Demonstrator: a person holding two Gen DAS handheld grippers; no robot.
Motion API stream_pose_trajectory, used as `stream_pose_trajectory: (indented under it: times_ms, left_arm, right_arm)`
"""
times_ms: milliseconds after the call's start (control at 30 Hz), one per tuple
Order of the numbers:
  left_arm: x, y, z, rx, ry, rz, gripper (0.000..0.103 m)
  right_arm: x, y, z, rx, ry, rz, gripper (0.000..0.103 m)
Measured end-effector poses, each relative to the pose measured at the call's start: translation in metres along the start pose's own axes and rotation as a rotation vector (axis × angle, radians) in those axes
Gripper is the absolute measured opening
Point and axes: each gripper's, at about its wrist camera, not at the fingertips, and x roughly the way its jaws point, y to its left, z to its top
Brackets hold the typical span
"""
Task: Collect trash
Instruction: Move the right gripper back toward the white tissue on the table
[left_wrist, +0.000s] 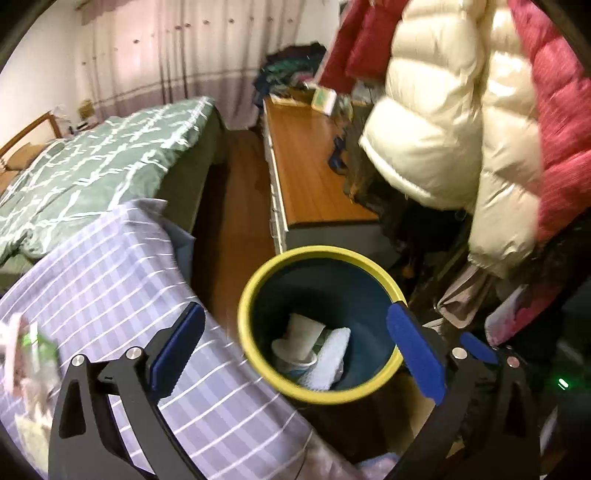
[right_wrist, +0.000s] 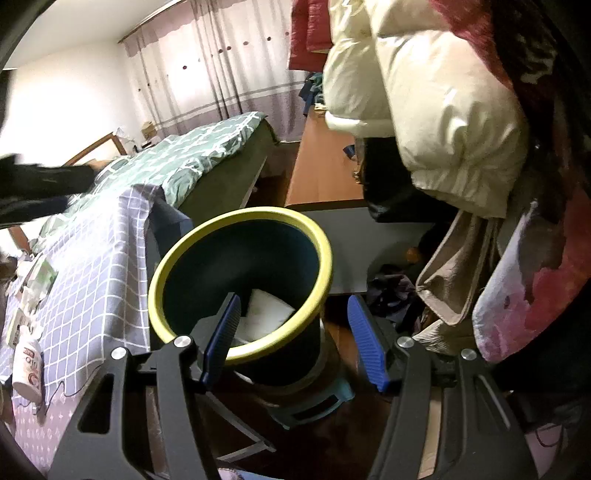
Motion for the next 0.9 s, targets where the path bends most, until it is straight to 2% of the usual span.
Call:
stream_pose_trajectory:
  times_ms: [200,500,700,900]
  left_arm:
    - [-0.073,0.045,-0.035,-0.074,-0.064,0.064,0.098]
    - [-0.181,0.137,-0.121,-0.224,-0.144,0.274,0.098]
    - [-0.236,0.19,-0.174,-0.357,-0.197,0.386,0.098]
    - [-0.275,0.23,-0.222,-0.473,-0.225,0.438,0.098]
  right_arm:
    - [-0.004,0.026,-0.001,-0.053,0.011,0.034,0.058]
    - [-0.013,0.093,-0.005,-0.182,0.021,0.123,0.058]
    - [-0.025,0.156,-0.011,-0.3,0.029,0.226,0.058]
    - [-0.036,0.223,-0.014,-0.398,0.051,0.367,0.058]
